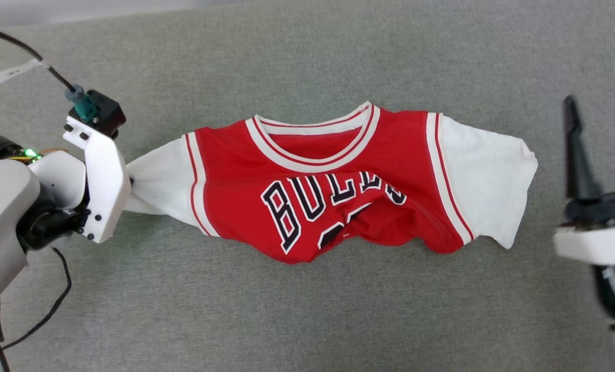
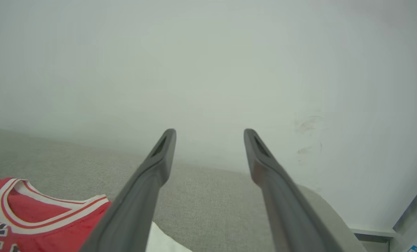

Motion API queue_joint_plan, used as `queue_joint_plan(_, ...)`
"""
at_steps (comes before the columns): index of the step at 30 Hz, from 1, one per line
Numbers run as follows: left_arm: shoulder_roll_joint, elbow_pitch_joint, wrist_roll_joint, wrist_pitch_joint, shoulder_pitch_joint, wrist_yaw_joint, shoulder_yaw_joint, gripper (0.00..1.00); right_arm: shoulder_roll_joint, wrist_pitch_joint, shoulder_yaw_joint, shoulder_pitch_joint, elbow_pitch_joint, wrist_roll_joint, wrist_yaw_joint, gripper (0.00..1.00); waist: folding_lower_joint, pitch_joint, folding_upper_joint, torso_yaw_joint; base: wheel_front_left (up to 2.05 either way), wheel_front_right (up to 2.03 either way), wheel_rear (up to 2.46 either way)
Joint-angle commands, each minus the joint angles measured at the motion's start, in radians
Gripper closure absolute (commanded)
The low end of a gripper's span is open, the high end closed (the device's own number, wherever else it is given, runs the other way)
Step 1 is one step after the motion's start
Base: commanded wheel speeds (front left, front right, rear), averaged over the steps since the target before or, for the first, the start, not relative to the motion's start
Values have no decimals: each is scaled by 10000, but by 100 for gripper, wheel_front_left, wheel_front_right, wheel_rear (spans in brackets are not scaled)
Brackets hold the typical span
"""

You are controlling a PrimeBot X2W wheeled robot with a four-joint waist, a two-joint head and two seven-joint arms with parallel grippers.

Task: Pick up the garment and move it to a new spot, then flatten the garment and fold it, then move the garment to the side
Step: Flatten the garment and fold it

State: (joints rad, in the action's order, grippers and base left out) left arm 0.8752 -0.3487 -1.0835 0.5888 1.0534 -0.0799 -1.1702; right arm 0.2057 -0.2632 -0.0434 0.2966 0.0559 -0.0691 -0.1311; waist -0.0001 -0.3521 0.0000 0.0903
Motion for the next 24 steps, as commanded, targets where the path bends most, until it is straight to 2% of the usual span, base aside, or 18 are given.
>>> queue_joint_plan(1,31,164,97,-211,-14,-73,59,100,333,-22,-56,231,-71,20,6,0,1,131,0,-104,0,0,0)
queue_joint_plan(2,95,272,143,-345,5,-81,86,100,606,-21,26,392,-172,34,6,0,1,171,0,-136,0,0,0)
queue_joint_plan(3,187,672,278,-665,86,-71,169,100,1676,593,536,955,-738,20,6,0,1,253,0,-273,0,0,0)
queue_joint_plan(6,230,1055,377,-869,176,-8,256,100,3044,2319,1702,1718,-1228,-676,6,0,1,248,0,-398,0,0,0)
queue_joint_plan(7,230,1055,377,-869,176,-8,256,100,3044,2319,1702,1718,-1228,-676,6,0,1,248,0,-398,0,0,0)
queue_joint_plan(8,260,1156,412,-895,187,24,268,100,3440,2950,2136,2032,-1312,-1064,6,0,1,232,0,-427,0,0,0)
queue_joint_plan(9,277,1372,495,-948,246,61,279,100,4237,4249,2977,2633,-1373,-2075,6,0,1,178,0,-483,0,0,0)
queue_joint_plan(10,277,1372,495,-948,246,61,279,100,4237,4249,2977,2633,-1373,-2075,6,0,1,178,0,-483,0,0,0)
queue_joint_plan(14,252,1695,626,-991,393,136,307,100,5547,6863,4654,3754,-1569,-4346,6,0,1,-2,0,-612,0,0,0)
queue_joint_plan(17,194,1864,750,-1030,499,171,315,100,6189,8868,5683,4408,-1737,-6131,6,0,1,-177,0,-711,0,0,0)
queue_joint_plan(21,103,2037,905,-1083,686,188,341,100,6603,10579,6517,5073,-2226,-7311,6,0,1,-462,0,-860,0,0,0)
queue_joint_plan(24,39,2139,975,-1113,853,194,396,100,6515,11228,6787,5443,-2779,-7762,5,0,1,-719,0,-984,0,0,0)
